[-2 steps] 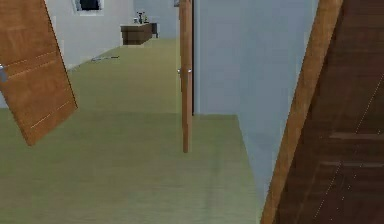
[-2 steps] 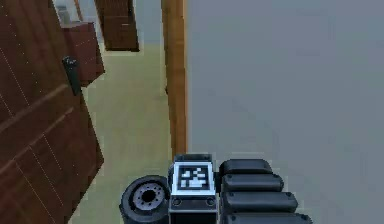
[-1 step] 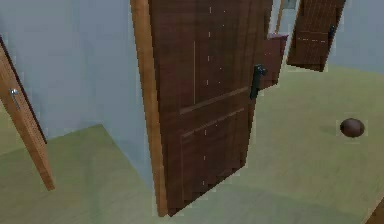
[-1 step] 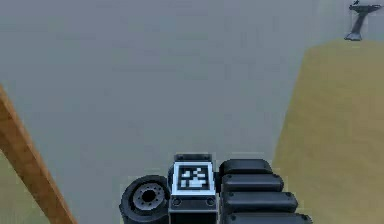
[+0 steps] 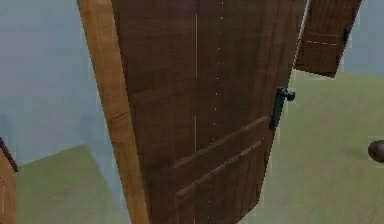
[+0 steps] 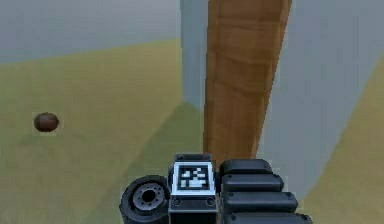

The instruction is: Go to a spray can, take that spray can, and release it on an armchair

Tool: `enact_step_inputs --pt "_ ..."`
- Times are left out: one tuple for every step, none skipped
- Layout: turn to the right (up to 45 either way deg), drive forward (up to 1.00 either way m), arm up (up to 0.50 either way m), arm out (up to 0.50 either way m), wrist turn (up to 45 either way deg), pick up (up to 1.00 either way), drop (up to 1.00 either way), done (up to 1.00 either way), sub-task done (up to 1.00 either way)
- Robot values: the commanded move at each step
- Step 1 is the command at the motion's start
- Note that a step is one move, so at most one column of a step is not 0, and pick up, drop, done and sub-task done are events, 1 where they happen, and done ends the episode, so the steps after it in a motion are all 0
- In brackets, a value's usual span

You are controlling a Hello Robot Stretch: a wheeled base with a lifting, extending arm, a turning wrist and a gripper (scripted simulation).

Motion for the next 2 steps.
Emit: enact_step_inputs --pt "45.0 0.00 0.00 0.00 0.0 0.00 0.00 0.00 0.00" --pt "0.0 1.00 0.00 0.00 0.0 0.00 0.00 0.00 0.00"
